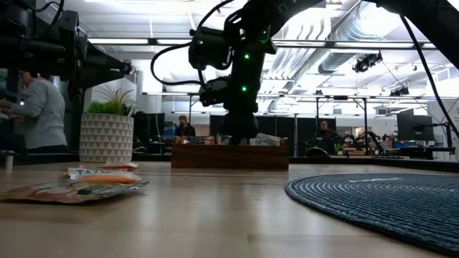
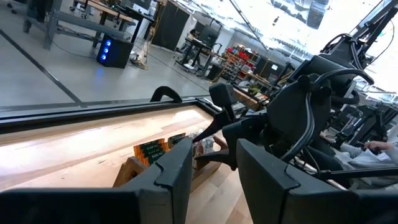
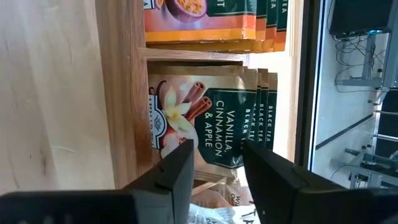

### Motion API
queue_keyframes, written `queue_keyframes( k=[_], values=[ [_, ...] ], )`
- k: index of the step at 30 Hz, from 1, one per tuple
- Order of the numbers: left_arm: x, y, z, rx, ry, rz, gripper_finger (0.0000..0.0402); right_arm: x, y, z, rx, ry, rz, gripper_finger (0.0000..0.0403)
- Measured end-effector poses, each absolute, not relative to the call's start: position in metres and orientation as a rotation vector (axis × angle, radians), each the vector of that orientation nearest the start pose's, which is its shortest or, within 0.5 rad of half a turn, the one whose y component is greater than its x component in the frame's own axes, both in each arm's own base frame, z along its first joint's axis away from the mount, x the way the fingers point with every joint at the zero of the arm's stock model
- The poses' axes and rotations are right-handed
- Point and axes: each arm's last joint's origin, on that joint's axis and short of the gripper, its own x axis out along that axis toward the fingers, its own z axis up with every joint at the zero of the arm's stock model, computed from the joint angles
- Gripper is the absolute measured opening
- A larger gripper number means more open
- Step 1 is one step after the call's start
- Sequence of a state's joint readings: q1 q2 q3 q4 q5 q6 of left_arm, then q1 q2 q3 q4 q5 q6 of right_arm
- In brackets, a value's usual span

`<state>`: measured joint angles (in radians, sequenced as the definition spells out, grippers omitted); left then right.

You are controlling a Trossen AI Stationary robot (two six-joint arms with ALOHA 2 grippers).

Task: Pick & Place Tea
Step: Put the brown tea sachet into the middle section of the wooden organizer

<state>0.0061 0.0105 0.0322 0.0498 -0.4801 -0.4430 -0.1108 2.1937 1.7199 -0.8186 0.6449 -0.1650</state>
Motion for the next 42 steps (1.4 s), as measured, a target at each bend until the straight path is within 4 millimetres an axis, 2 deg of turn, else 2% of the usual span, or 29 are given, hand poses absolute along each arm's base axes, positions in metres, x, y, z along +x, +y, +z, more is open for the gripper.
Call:
queue_keyframes(
  k=[10, 14, 18, 22, 27, 34, 42],
  values=[
    [0.093, 0.014, 0.178, -0.451, -0.177, 0.463, 0.0123, 0.433, -0.061, 0.204, -0.442, 1.267, -0.505, 0.0151],
    [0.093, 0.014, 0.178, -0.451, -0.177, 0.463, 0.0123, 0.429, -0.046, 0.223, -0.364, 1.215, -0.384, 0.0152],
    [0.093, 0.014, 0.178, -0.451, -0.177, 0.463, 0.0123, 0.428, -0.025, 0.233, -0.202, 1.158, -0.243, 0.0152],
    [0.093, 0.014, 0.178, -0.451, -0.176, 0.463, 0.0123, 0.43, -0.003, 0.233, -0.035, 1.139, -0.082, 0.0152],
    [0.093, 0.014, 0.178, -0.451, -0.177, 0.463, 0.0123, 0.434, 0.023, 0.231, 0.059, 1.108, 0.092, 0.0152],
    [0.093, 0.014, 0.178, -0.451, -0.177, 0.463, 0.0123, 0.439, 0.044, 0.226, 0.224, 1.106, 0.121, 0.0152],
    [0.093, 0.014, 0.178, -0.451, -0.177, 0.463, 0.0123, 0.434, 0.08, 0.223, 0.21, 1.12, 0.117, 0.0152]
  ],
)
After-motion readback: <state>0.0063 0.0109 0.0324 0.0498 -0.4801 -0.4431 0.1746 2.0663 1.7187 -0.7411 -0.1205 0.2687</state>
